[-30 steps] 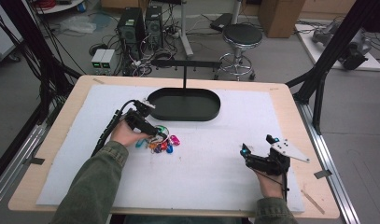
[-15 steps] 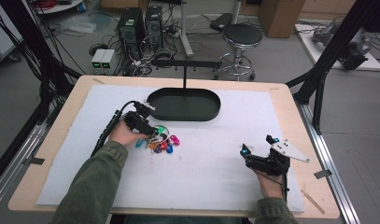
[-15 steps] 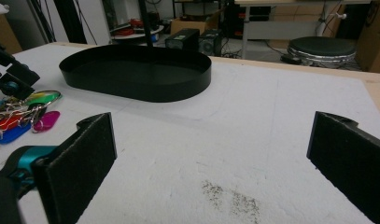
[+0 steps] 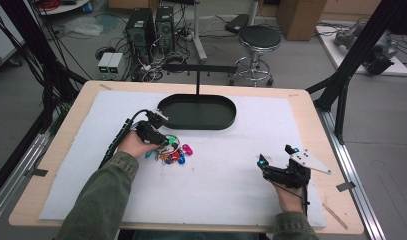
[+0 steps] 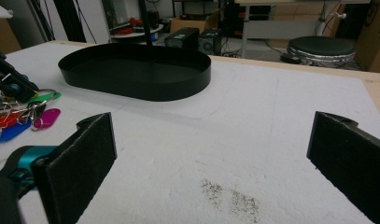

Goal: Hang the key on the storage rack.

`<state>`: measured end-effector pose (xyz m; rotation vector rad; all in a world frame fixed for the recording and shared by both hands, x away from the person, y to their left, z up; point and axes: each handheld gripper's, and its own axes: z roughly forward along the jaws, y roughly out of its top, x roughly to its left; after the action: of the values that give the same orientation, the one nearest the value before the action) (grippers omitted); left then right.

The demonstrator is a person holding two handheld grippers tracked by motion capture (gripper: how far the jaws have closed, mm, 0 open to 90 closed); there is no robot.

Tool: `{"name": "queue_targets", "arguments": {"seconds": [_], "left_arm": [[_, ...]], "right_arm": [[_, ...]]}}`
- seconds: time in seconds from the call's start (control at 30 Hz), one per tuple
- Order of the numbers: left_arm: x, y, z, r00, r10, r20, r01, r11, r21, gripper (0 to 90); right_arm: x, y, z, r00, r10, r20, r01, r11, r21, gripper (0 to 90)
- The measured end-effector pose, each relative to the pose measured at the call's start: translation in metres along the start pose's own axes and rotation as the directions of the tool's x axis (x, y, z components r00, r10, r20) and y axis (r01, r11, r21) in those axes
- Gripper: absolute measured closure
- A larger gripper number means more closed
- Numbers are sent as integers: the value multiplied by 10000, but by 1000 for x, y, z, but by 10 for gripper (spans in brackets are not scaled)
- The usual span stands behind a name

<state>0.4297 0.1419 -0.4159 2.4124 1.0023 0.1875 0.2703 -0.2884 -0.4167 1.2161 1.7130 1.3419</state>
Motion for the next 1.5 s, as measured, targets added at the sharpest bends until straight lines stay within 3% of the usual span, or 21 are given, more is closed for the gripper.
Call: {"name": "queue_targets", "arguments": {"seconds": [0.03,0.2,0.43,0.67,0.83,0.9,1.23,1.4,1.5], "left_arm": [[1,-1,0,10000,-51,60,51,10000,-44,829],[6,-2,-1,9986,-194,484,196,9998,-48,846],[1,-1,-4,9993,304,209,-300,9994,-185,851],[0,0,-18,9991,396,158,-382,9960,-809,852],[-2,1,-33,9993,370,-76,-377,9888,-1442,851],[-2,1,-37,9995,330,8,-324,9863,-1620,867],[-2,1,-55,9997,237,-85,-250,9773,-2106,872],[-1,3,-66,9994,-57,355,146,9673,-2530,875],[-3,6,-70,9996,-2,284,78,9638,-2666,876]], "right_arm": [[0,0,0,10000,-7,-4,7,10000,3,3],[0,0,0,10000,2,14,-2,10000,-28,3],[0,0,0,10000,-45,37,45,10000,-12,3],[0,0,0,10000,-52,15,52,10000,-27,3],[0,0,-1,10000,3,-2,-3,10000,-64,3],[0,1,-2,10000,12,36,-12,9999,-141,3],[-1,1,-1,10000,18,-22,-19,9998,-203,3],[-1,1,-1,9999,104,-17,-104,9997,-228,3],[-1,1,-2,9999,88,-48,-89,9997,-208,3]]}}
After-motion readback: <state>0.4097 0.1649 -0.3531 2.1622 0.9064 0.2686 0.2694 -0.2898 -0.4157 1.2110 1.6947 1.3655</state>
